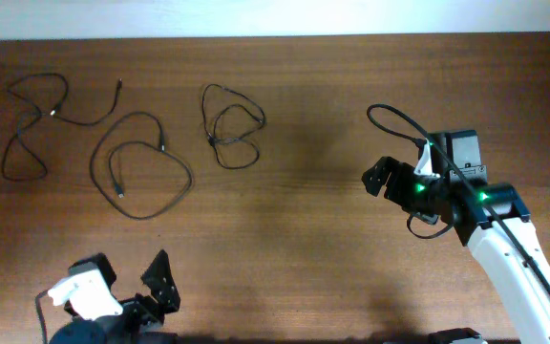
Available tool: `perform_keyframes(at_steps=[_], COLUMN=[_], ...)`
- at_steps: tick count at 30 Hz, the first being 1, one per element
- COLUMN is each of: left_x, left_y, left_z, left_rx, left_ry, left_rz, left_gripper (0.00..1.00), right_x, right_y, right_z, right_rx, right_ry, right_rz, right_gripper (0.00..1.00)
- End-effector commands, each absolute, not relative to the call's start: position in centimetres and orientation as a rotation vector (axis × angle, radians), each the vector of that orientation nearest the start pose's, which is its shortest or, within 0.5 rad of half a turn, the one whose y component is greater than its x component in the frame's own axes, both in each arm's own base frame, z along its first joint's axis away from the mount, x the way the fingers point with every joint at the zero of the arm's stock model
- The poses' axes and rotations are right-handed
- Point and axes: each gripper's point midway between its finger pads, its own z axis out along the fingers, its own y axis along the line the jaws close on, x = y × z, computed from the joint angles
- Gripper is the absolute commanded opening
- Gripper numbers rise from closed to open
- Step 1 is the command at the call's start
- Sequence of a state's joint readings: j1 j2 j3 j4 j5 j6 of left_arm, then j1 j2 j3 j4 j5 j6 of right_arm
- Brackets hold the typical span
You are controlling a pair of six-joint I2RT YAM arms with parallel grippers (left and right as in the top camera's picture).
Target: Untangle cables
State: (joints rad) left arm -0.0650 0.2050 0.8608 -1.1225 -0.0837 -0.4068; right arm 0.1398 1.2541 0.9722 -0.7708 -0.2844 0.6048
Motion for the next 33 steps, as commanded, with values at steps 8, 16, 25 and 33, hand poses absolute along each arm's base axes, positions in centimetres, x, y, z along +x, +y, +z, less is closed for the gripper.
perform_keyframes(at_steps=[8,16,25,33], left_x=[14.4,20.3,24.2,24.5], left_y=[0.7,0.3,-2.1,-2.2], left_z=[23.6,21.2,18.3,15.7], left_rx=[-0.371,-0.281,-0.005,0.077], left_ry=[1.864,1.748,1.600,1.646], left_rz=[-0.216,-0.183,-0.156,-0.080], left_gripper=[0.99,0.99,0.99,0.99], right_x=[30.1,30.1,30.1,30.1], right_y=[8.8,8.8,8.8,8.8], right_z=[14.8,14.8,14.8,14.8], right_rx=[0.522,0.522,0.522,0.522], right_ry=[2.635,2.635,2.635,2.635], right_rz=[0.608,0.608,0.608,0.608], right_gripper=[0.98,0.98,0.98,0.98])
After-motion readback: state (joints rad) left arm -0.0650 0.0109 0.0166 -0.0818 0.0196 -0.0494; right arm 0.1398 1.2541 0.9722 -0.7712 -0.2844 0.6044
